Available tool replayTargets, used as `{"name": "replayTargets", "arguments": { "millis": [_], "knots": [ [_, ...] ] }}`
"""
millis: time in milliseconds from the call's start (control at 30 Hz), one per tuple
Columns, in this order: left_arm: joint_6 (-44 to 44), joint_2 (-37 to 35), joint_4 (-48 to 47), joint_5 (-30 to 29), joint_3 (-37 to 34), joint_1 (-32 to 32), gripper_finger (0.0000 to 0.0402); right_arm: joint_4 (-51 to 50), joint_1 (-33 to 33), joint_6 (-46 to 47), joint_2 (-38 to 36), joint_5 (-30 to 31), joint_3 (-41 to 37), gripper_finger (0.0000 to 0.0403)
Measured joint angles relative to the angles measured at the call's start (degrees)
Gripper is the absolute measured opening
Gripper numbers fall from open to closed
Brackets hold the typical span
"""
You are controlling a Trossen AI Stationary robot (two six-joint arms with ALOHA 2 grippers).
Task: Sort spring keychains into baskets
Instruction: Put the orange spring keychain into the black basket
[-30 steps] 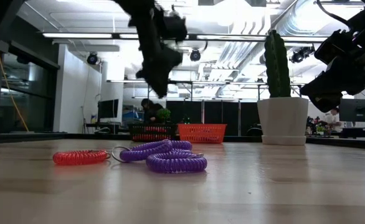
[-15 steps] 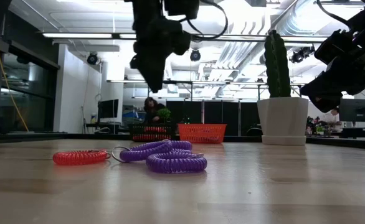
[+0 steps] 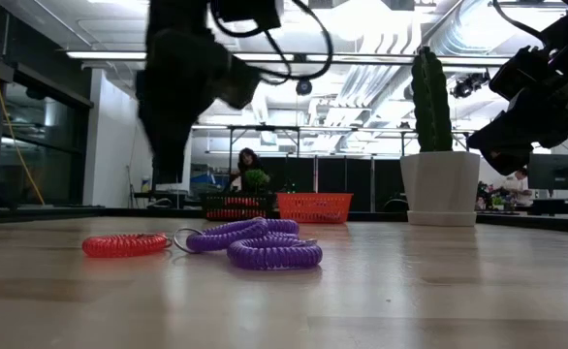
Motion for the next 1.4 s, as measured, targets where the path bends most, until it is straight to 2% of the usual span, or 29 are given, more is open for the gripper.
{"name": "replayTargets", "arguments": {
  "millis": [300, 600, 1133, 1400],
  "knots": [
    [-10.03, 0.0, 3.52, -1.31, -4.54, -5.32, 0.0121, 0.0, 0.0, 0.0, 0.0, 0.01, 0.0, 0.0012],
    [-16.97, 0.0, 6.36, -0.46, -6.48, -8.44, 0.0176, 0.0, 0.0, 0.0, 0.0, 0.01, 0.0, 0.0012],
    [-18.61, 3.52, 10.83, 3.17, -6.49, -9.05, 0.0181, 0.0, 0.0, 0.0, 0.0, 0.01, 0.0, 0.0012],
    [-17.06, 4.52, 11.85, 2.44, -6.49, -8.99, 0.0181, 0.0, -0.01, 0.0, 0.0, -0.01, 0.0, 0.0012]
  ]
}}
